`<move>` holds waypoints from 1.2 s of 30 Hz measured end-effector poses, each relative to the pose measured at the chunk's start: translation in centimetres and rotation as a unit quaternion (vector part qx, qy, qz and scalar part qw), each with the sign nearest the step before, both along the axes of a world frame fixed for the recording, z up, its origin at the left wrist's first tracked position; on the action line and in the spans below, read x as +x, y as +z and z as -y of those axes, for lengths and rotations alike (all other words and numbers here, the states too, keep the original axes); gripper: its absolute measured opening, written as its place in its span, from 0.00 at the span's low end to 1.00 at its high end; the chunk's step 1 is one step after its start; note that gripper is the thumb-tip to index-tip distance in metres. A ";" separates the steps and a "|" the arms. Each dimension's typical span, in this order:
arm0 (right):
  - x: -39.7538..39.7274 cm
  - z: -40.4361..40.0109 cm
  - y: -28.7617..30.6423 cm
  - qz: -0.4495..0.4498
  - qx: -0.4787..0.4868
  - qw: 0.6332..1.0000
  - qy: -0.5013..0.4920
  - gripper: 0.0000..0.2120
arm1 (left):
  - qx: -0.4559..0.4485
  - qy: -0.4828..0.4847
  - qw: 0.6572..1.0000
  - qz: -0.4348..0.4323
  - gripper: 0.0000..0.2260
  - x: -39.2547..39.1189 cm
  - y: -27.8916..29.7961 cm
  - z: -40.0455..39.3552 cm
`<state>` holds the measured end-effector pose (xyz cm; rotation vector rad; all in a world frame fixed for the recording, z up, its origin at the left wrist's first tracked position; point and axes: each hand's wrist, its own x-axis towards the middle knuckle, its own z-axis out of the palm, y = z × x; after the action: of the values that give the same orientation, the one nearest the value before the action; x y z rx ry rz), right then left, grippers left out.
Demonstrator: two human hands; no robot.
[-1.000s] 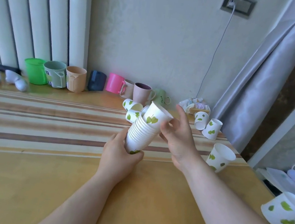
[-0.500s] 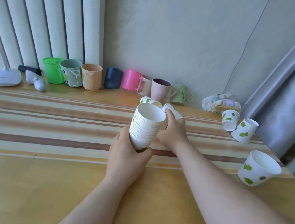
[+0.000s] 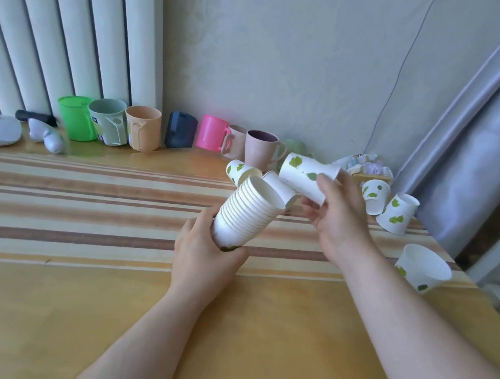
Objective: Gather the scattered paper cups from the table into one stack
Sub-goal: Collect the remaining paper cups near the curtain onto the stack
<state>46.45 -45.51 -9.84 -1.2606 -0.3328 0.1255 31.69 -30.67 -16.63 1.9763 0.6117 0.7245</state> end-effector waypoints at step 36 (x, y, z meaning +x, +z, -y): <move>9.9 -7.3 -7.1 0.174 -0.569 0.803 -0.032 0.17 | -0.001 0.009 1.000 0.018 0.32 0.9 -1.3 -0.3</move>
<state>56.33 -38.25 -16.91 -2.5149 -0.5651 0.0212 32.57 -30.35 -17.95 1.9540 0.6078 0.7685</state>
